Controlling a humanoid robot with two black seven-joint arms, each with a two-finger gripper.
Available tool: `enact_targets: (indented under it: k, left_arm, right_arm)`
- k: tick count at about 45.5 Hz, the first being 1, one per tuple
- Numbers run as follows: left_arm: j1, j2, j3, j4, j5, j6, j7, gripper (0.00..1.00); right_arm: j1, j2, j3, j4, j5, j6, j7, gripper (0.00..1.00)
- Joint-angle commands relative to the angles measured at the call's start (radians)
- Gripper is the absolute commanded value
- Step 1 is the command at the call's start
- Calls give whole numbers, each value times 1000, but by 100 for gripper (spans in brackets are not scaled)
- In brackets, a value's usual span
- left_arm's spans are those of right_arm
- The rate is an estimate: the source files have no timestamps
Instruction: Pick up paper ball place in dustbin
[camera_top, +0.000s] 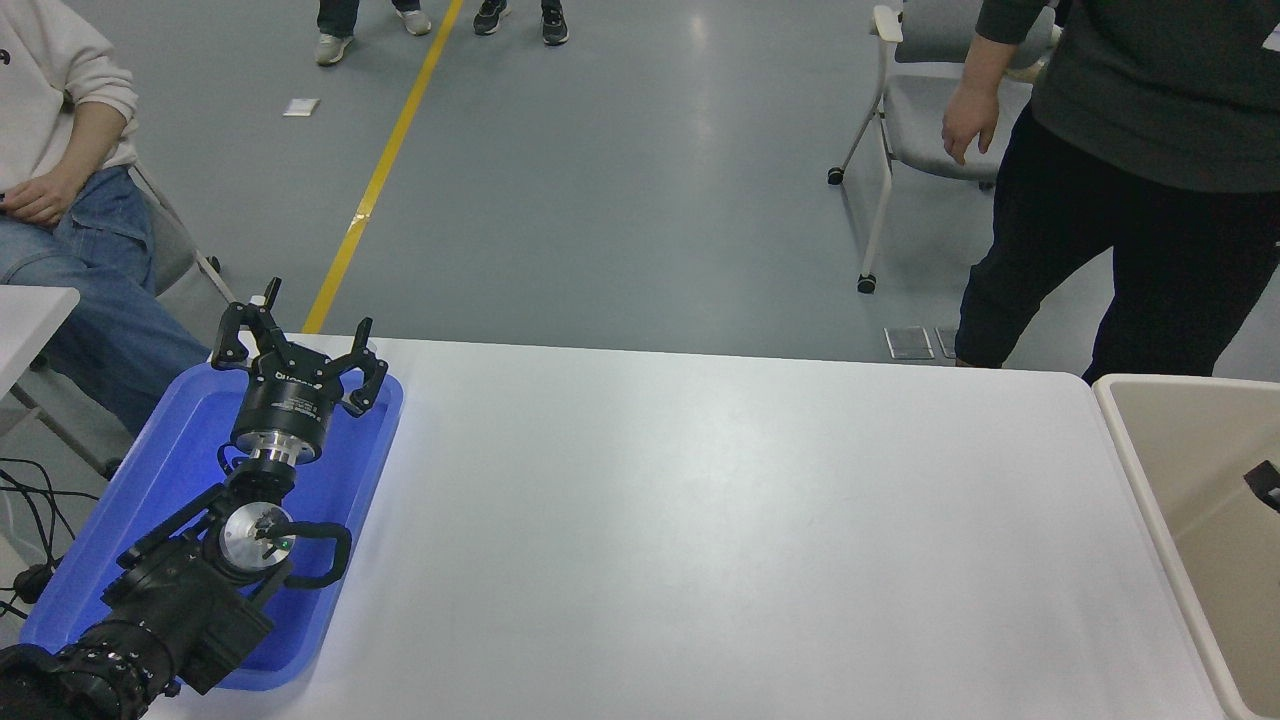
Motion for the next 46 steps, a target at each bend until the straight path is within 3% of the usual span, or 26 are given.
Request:
enact_targets:
  k: [1,7,16,28,38,46]
  left_arm:
    - [1,0,0,0,1,0,0,100]
    - [1,0,0,0,1,0,0,100]
    - [1,0,0,0,1,0,0,100]
    - [1,0,0,0,0,0,0,100]
    - [1,0,0,0,0,0,0,100]
    - [1,0,0,0,0,0,0,100]
  right_arm:
    - [98,-23,105,21,0,6,7,100]
    - [153,-21,269,27,0,3,28,100]
    - [256,-24,536,97,-2,3,124,100]
    - [311,-94,763,278,-16,8,130,100]
    - [281,-94,1125,464,-20,11,239,100]
    - [215,-90,1313,637,-37,45,249,100]
